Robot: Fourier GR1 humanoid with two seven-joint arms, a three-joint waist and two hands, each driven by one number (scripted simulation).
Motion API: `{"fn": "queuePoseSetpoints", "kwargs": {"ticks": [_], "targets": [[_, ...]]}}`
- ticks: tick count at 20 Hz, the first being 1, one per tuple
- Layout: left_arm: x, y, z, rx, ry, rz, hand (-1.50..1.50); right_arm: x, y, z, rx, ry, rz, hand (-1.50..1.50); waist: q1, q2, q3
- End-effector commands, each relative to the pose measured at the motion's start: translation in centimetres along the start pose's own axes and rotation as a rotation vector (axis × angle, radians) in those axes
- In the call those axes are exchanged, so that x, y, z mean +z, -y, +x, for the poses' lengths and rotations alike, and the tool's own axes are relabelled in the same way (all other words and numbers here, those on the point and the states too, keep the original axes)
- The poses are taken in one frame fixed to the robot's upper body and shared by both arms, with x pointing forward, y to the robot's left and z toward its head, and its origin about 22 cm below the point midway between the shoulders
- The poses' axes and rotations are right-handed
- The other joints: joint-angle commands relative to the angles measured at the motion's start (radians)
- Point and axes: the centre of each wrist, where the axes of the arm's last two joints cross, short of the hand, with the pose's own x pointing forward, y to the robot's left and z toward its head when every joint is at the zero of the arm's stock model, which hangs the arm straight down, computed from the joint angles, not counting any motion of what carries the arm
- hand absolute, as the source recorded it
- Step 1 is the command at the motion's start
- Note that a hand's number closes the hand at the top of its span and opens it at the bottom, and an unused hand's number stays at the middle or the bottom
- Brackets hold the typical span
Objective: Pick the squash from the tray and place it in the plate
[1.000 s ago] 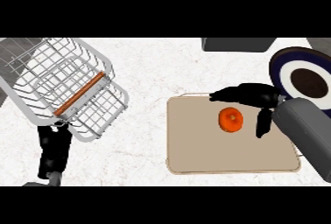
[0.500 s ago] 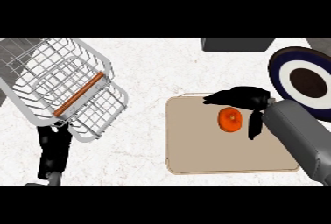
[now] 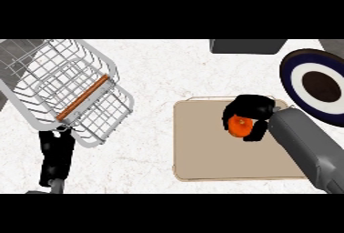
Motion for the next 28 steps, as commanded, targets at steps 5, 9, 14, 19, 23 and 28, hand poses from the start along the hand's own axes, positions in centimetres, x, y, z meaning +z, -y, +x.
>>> {"fn": "queuePoseSetpoints", "kwargs": {"ticks": [5, 9, 14, 19, 23, 28], "targets": [[-2.0, 1.9, 3.4, 0.001, 0.080, -0.095, 0.00, -0.9, 1.2, -0.2, 0.073, 0.021, -0.104, 1.50, -0.017, 0.002, 0.001], [-0.7, 0.9, 2.5, 0.025, 0.088, -0.103, 0.00, 2.2, 0.0, -2.2, 0.073, -0.117, -0.280, 1.50, -0.023, 0.000, 0.001], [0.3, 1.7, 1.8, 0.029, 0.078, -0.067, 0.00, 6.4, -2.0, -4.3, 0.052, -0.534, -0.571, 1.50, -0.065, -0.004, 0.003], [1.1, -0.1, 0.9, 0.013, 0.065, -0.054, 0.00, 7.5, -0.8, -3.5, 0.170, -0.576, -0.801, 1.50, -0.050, -0.015, 0.000], [0.0, 0.6, 2.6, 0.015, 0.072, -0.058, 0.00, 9.0, 0.6, -3.0, 0.176, -0.552, -1.036, 1.50, -0.064, -0.012, 0.001], [0.7, 2.0, 1.8, 0.029, 0.057, -0.054, 0.00, 12.7, 0.9, -2.1, 0.207, -0.624, -1.198, 1.50, -0.072, -0.016, -0.001]]}}
